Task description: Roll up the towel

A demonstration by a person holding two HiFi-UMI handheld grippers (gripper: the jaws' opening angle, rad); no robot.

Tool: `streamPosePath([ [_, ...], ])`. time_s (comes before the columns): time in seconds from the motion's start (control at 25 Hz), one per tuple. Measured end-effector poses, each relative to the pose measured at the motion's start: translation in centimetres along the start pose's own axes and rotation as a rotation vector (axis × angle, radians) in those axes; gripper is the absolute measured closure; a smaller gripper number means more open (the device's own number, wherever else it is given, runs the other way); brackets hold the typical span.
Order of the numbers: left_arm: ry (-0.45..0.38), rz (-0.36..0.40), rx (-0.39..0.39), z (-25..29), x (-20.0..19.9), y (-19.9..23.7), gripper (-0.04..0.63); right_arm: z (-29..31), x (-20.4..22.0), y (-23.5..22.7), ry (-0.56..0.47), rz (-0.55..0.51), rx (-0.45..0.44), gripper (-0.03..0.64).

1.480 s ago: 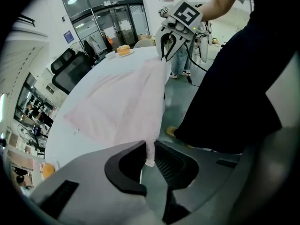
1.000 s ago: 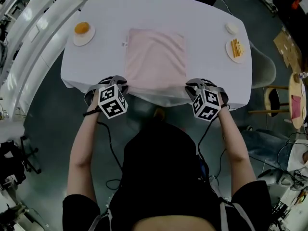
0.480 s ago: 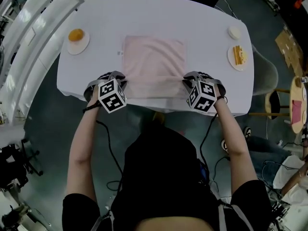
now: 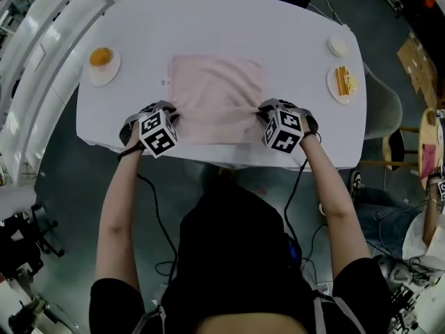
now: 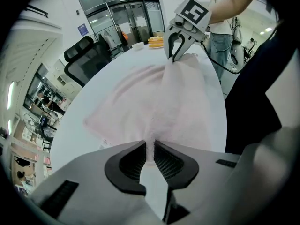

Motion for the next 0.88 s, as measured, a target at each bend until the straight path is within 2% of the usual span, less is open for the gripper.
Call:
streamPosePath([
  [0.12,-0.027,-0.054,-0.016,-0.2,0.0,0.5,0.524,0.0,0.4,-0.8,0.004,0.015,0.031,0.525],
  [0.24,-0.067,-0.118,-0.065,-1.6,0.3,1.7,0.438,-1.2,0.5,-2.0,-0.020,0.054,0.084,0.525],
  [0.32,-0.086,-0.144,-0.089,-2.8,0.6,2.3,0.411,-2.3,0.7,-2.5,-0.021,0.066,0.116,0.525],
  [0.52,-0.073,-0.095,-0.113,-5.0,1.5,1.4,0.411,-5.0,0.9,-1.7,-0.019,0.052,0.152,0.525],
  [0.76,-0.114,-0.048,-0.077,-6.8,2.1,-3.0,0.411,-7.0,0.1,3.2,-0.046,0.023,0.125,0.525],
  [0.8,-0.118,-0.037,-0.065,-6.9,2.2,-4.0,0.411,-7.1,-0.1,4.3,-0.050,0.019,0.104,0.512],
  [0.84,-0.120,-0.022,-0.052,-7.0,2.4,-5.0,0.411,-7.2,-0.3,5.3,-0.050,0.013,0.078,0.412],
  [0.88,-0.117,-0.004,-0.039,-6.8,2.5,-6.0,0.411,-7.1,-0.5,6.3,-0.047,0.003,0.053,0.391],
])
Point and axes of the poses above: the fingertips, and each gripper's own axes: z forward along the fingers, y to its left, x out of its underside, the point moved 8 cm from there along -z, backward along the fingers, and after that the axes turned 4 degrees about -z, right-handed, at the moved point
